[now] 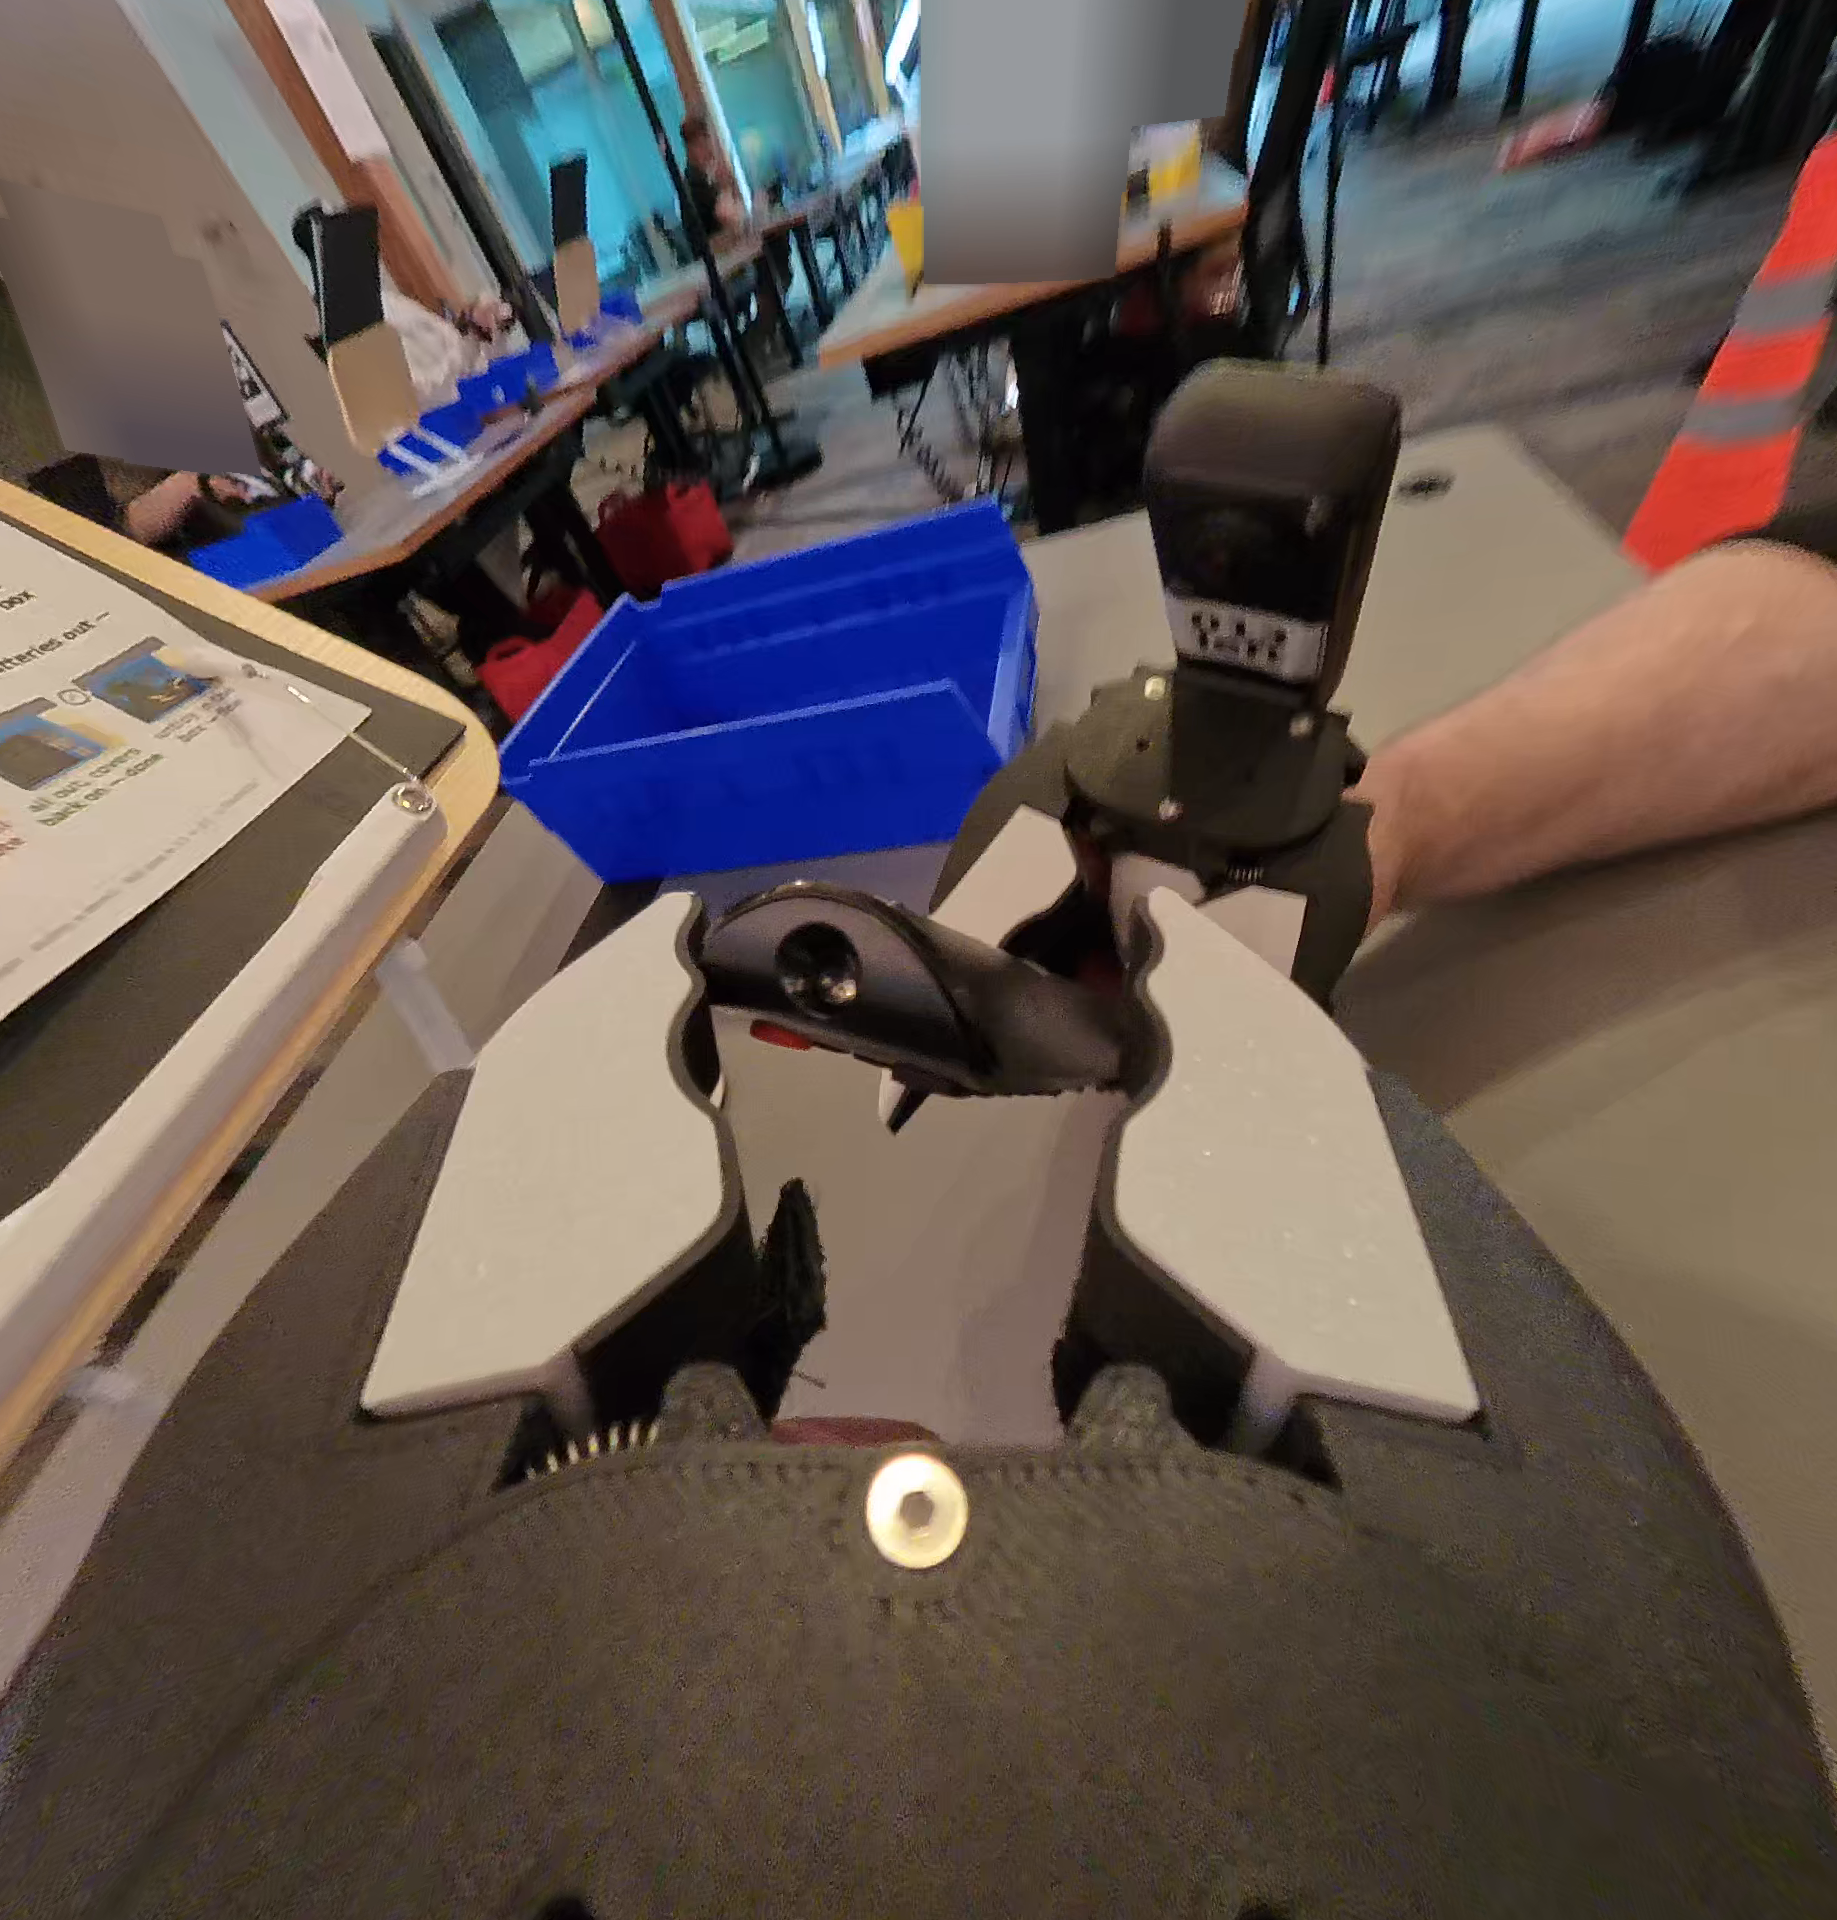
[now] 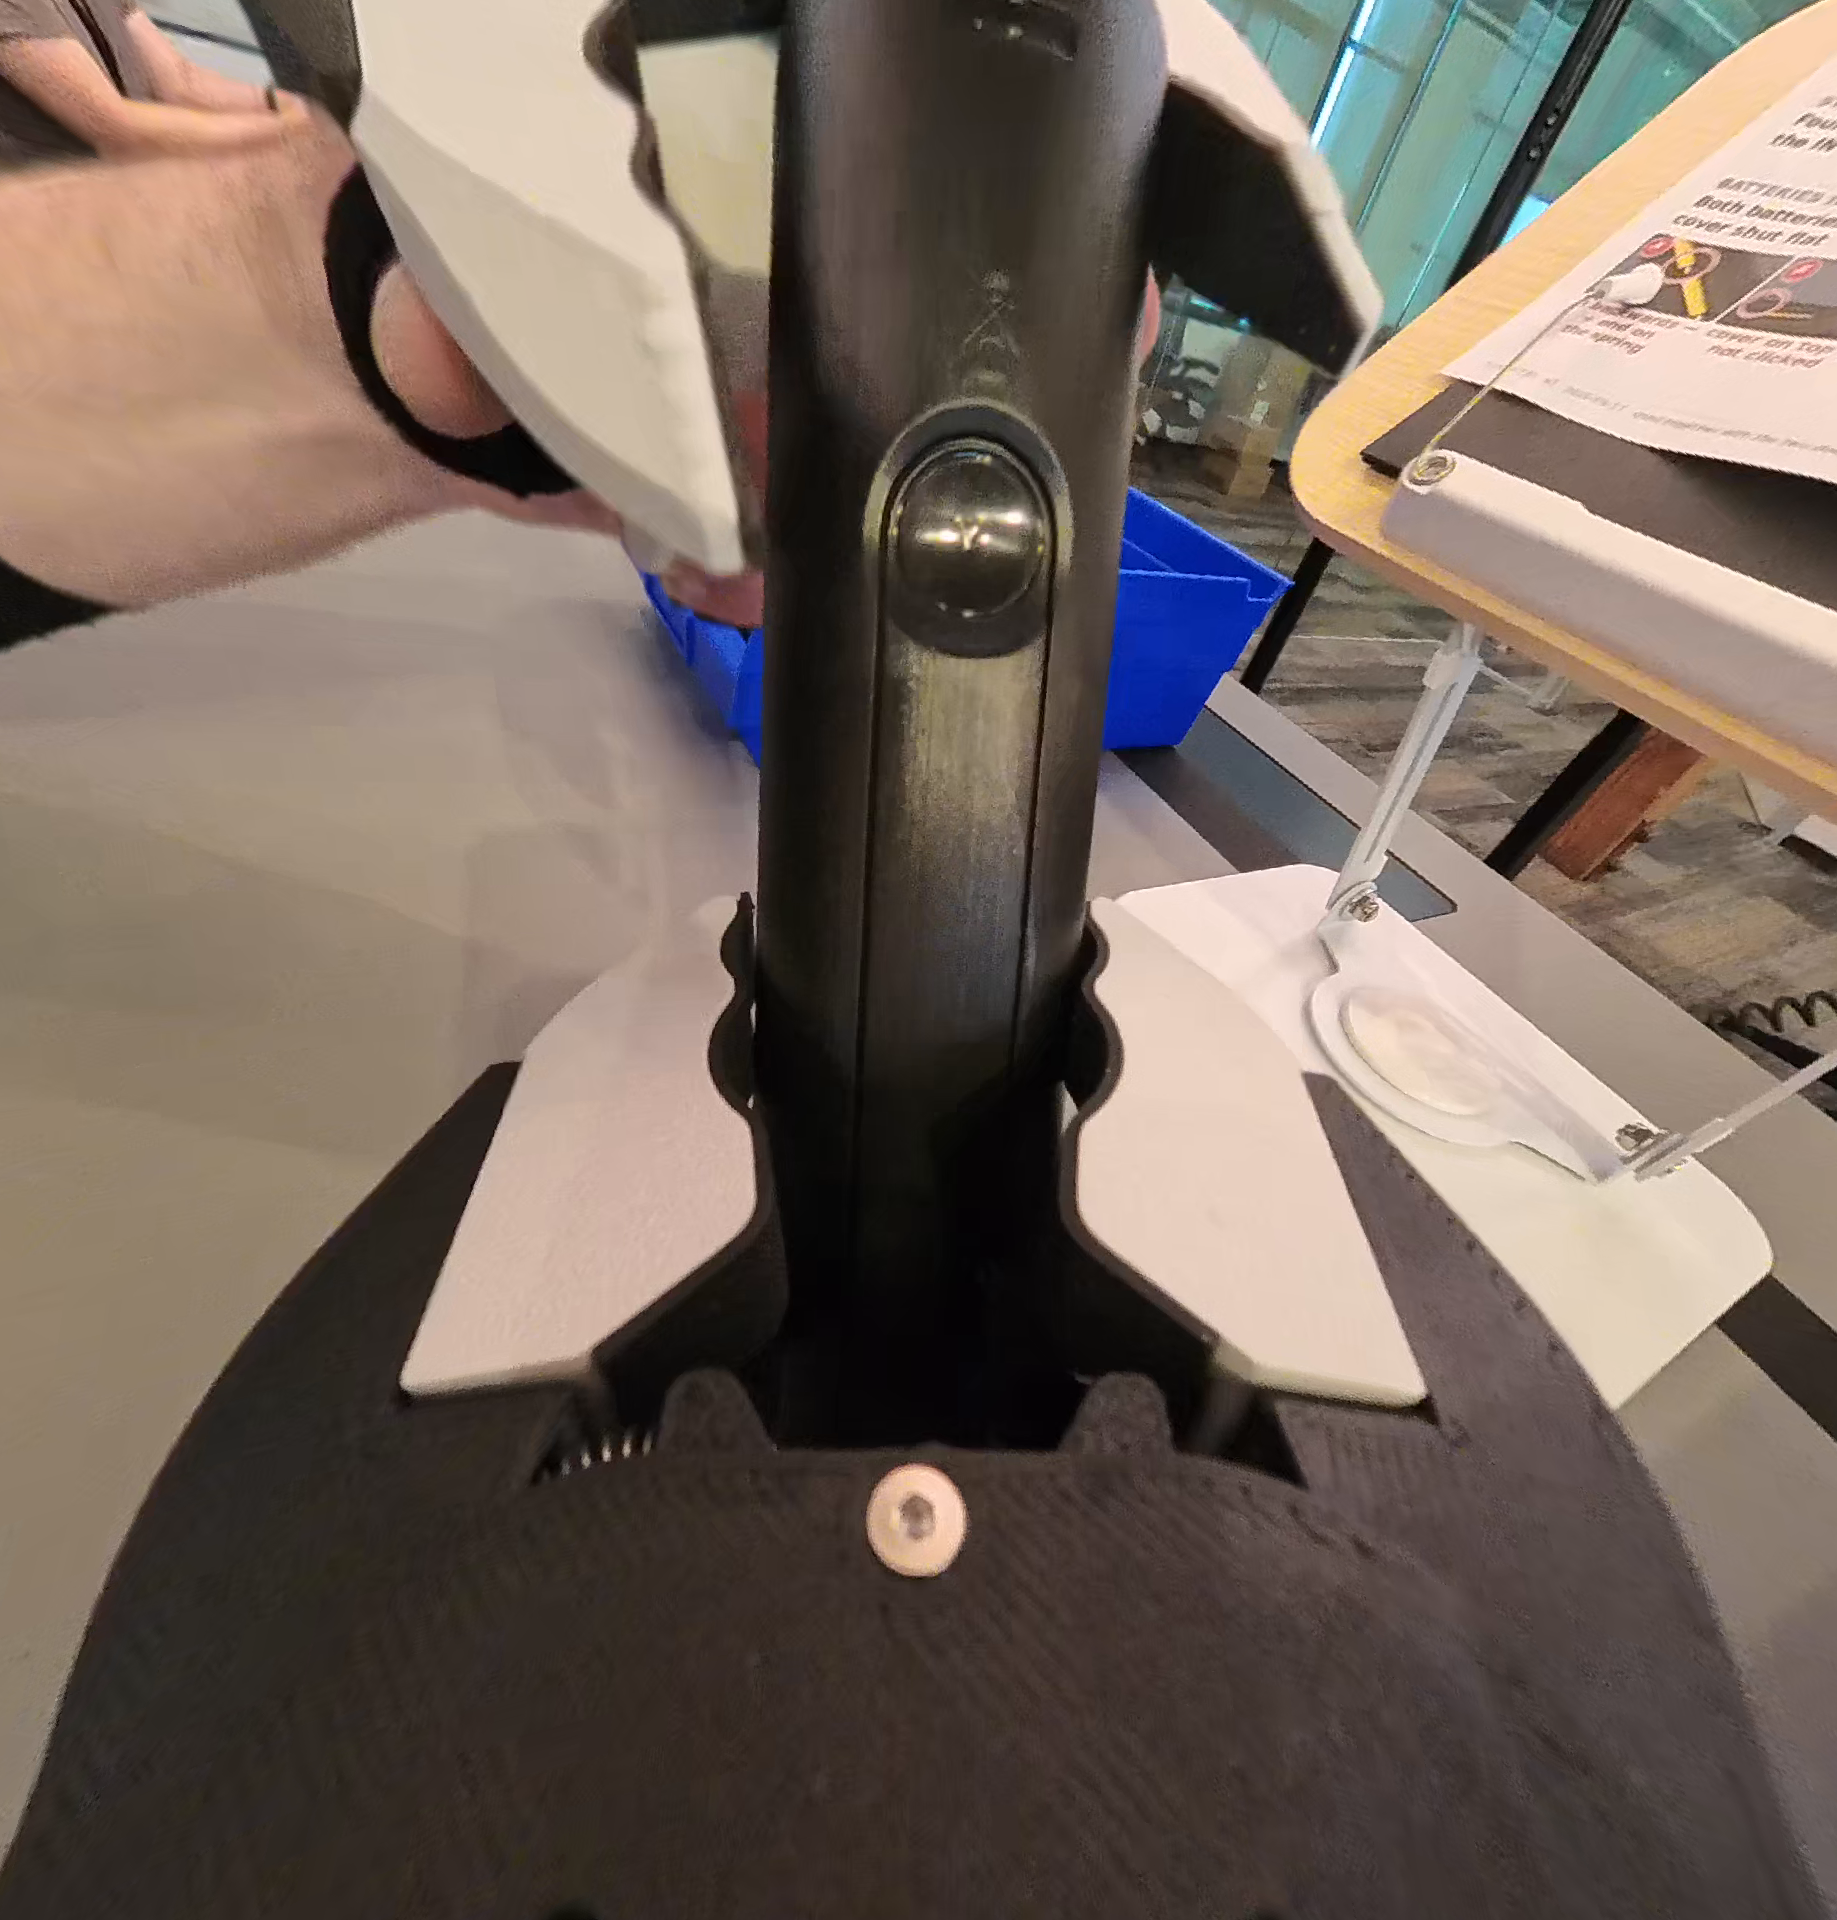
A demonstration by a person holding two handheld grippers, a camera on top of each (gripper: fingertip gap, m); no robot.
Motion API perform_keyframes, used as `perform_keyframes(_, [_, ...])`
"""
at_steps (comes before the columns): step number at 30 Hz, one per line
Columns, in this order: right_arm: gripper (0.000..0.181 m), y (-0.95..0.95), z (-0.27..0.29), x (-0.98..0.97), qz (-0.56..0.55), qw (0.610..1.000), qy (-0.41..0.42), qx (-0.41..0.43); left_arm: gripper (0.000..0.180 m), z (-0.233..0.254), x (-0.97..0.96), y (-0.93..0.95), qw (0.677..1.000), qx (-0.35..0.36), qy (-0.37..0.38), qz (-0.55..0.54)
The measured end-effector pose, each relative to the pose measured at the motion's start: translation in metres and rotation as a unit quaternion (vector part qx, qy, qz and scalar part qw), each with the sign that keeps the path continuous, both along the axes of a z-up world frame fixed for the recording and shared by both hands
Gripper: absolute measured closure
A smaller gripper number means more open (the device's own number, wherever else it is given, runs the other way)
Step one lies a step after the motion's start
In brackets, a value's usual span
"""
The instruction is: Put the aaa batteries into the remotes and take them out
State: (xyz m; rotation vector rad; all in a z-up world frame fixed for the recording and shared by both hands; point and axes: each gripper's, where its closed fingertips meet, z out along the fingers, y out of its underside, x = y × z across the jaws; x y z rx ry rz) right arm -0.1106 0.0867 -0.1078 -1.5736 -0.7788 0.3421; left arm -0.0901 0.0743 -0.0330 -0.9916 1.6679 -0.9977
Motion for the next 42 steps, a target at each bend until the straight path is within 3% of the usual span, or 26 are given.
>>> perform_keyframes(3, [0.123, 0.0, 0.003, 0.001, 0.0, 1.0, 0.012, 0.002, 0.11, 0.002, 0.007, 0.002, 0.998, -0.047, -0.029, -0.013])
perform_keyframes(5, [0.123, 0.0, 0.005, 0.002, -0.002, 1.0, 0.02, 0.004, 0.101, -0.003, 0.013, 0.006, 0.997, -0.064, -0.03, -0.009])
perform_keyframes(14, [0.124, 0.001, 0.002, 0.0, 0.005, 0.999, 0.034, -0.01, 0.115, -0.002, 0.019, -0.006, 0.985, -0.133, -0.065, -0.091])
perform_keyframes(20, [0.124, -0.001, 0.002, -0.001, 0.021, 0.999, 0.045, -0.019, 0.117, 0.001, 0.02, -0.012, 0.979, -0.14, -0.077, -0.129])
perform_keyframes(26, [0.124, -0.012, 0.028, 0.001, 0.087, 0.979, 0.174, -0.059, 0.119, -0.001, 0.012, -0.016, 0.976, -0.13, -0.074, -0.157])
perform_keyframes(29, [0.13, -0.023, 0.041, -0.002, 0.159, 0.944, 0.266, -0.109, 0.119, -0.001, 0.008, -0.028, 0.973, -0.12, -0.064, -0.186])
perform_keyframes(33, [0.127, -0.027, 0.046, -0.002, 0.196, 0.915, 0.322, -0.142, 0.119, -0.007, 0.009, -0.041, 0.973, -0.098, -0.041, -0.204])
perform_keyframes(42, [0.144, -0.037, 0.046, -0.008, 0.253, 0.885, 0.357, -0.159, 0.119, -0.009, 0.005, -0.062, 0.967, -0.073, -0.007, -0.244])
